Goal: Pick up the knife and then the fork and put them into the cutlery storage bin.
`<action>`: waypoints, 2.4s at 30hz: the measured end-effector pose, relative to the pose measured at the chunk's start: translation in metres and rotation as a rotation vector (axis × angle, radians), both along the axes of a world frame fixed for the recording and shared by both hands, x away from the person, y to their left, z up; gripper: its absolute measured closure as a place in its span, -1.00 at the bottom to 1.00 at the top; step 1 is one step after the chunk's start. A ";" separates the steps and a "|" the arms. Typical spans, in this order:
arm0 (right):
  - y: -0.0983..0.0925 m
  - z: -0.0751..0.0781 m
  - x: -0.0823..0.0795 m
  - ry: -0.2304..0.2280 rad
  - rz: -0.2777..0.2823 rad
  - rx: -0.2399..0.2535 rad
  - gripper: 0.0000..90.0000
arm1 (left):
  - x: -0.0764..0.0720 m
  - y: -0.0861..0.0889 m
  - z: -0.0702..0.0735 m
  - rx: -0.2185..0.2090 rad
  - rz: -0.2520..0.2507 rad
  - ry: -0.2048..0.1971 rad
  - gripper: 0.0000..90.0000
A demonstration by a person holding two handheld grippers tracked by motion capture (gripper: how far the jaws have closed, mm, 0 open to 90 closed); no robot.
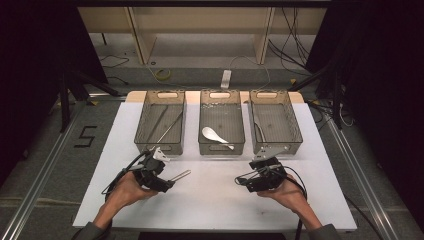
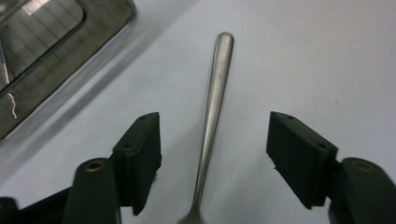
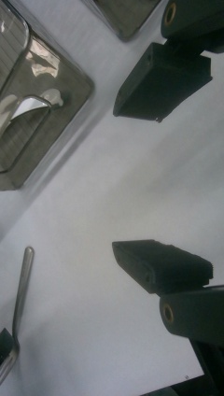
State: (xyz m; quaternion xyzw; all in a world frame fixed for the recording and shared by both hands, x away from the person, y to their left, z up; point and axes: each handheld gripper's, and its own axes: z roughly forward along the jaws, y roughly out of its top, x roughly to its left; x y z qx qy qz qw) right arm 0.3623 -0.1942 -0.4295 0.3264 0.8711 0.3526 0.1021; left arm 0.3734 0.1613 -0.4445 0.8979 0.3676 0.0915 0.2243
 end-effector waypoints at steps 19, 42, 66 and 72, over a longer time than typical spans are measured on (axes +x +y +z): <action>0.000 -0.004 -0.014 -0.002 0.035 -0.020 -0.35 | 0.011 -0.002 -0.016 0.113 -0.026 0.125 0.48; 0.001 -0.004 -0.015 -0.003 0.032 -0.020 -0.35 | 0.012 -0.011 -0.018 0.164 -0.060 0.142 0.83; 0.029 0.004 -0.026 -0.061 0.137 0.004 -0.34 | -0.004 -0.036 0.008 0.028 -0.184 0.183 0.85; 0.050 0.003 -0.036 -0.114 0.213 -0.038 -0.34 | -0.012 -0.057 0.010 0.024 -0.254 0.203 0.85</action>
